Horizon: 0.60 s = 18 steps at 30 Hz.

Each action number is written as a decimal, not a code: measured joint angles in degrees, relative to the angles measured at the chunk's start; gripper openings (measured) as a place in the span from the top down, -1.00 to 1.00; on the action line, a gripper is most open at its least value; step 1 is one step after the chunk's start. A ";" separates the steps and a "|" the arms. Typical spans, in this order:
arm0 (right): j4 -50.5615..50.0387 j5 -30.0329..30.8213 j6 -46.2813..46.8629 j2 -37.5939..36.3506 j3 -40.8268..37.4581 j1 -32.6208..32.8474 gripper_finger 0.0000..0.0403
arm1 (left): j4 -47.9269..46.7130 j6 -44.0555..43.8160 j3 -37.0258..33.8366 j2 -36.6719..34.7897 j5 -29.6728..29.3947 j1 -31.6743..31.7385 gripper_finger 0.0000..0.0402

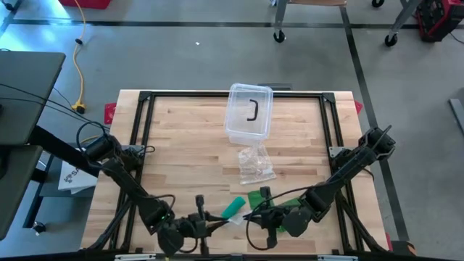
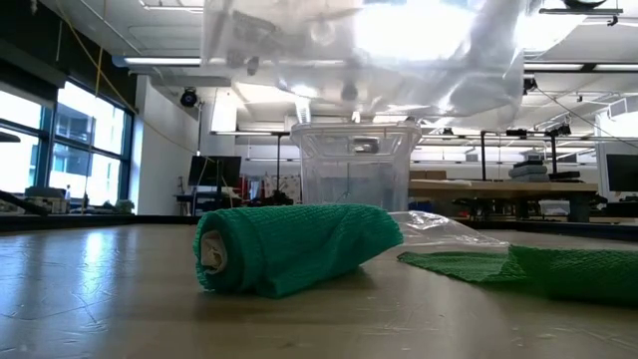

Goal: Roll bandage
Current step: Open the transparent zip bag

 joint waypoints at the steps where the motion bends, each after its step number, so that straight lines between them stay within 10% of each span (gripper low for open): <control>1: 0.01 0.01 0.02 0.00 0.00 0.00 1.00 | 0.32 0.02 0.00 0.00 0.81 0.33 0.97; 18: 0.11 0.10 0.06 0.00 0.00 -0.02 1.00 | -0.79 -5.09 0.00 0.04 5.39 -0.38 0.63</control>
